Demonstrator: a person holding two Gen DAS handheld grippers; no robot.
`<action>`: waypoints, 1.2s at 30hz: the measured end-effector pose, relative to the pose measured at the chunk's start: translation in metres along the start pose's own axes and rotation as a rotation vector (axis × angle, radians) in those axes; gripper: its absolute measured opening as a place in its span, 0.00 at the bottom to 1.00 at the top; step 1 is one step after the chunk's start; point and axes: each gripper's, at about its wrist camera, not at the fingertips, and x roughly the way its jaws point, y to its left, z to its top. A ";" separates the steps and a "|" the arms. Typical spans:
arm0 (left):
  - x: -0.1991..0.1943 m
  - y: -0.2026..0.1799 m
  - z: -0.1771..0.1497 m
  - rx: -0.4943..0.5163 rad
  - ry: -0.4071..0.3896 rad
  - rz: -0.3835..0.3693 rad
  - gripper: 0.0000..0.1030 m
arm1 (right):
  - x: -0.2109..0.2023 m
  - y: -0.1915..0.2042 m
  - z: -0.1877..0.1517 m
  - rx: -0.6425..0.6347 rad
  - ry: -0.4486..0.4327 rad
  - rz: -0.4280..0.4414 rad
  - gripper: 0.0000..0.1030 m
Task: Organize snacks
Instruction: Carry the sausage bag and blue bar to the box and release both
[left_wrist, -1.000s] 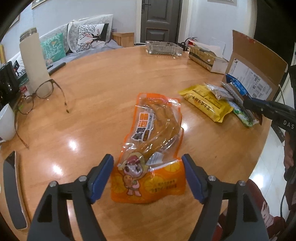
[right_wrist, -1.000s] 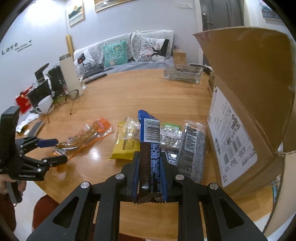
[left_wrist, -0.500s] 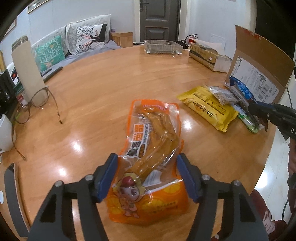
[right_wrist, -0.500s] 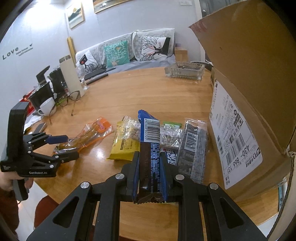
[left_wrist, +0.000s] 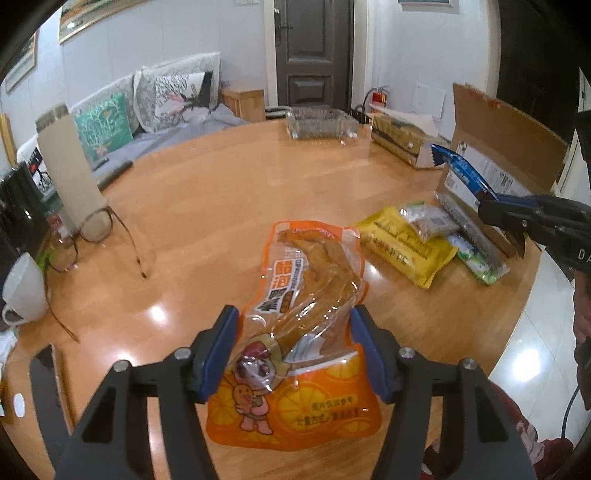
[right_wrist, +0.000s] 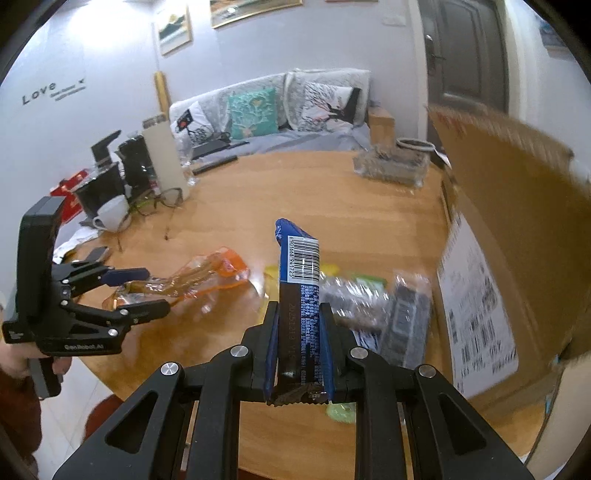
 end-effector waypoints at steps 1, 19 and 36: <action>-0.005 0.000 0.003 -0.002 -0.014 0.002 0.58 | -0.003 0.003 0.005 -0.007 -0.006 0.009 0.15; -0.100 -0.087 0.146 0.194 -0.308 -0.115 0.58 | -0.122 -0.057 0.094 -0.028 -0.152 -0.047 0.15; -0.021 -0.254 0.200 0.377 -0.173 -0.330 0.58 | -0.104 -0.204 0.034 0.174 -0.001 -0.130 0.15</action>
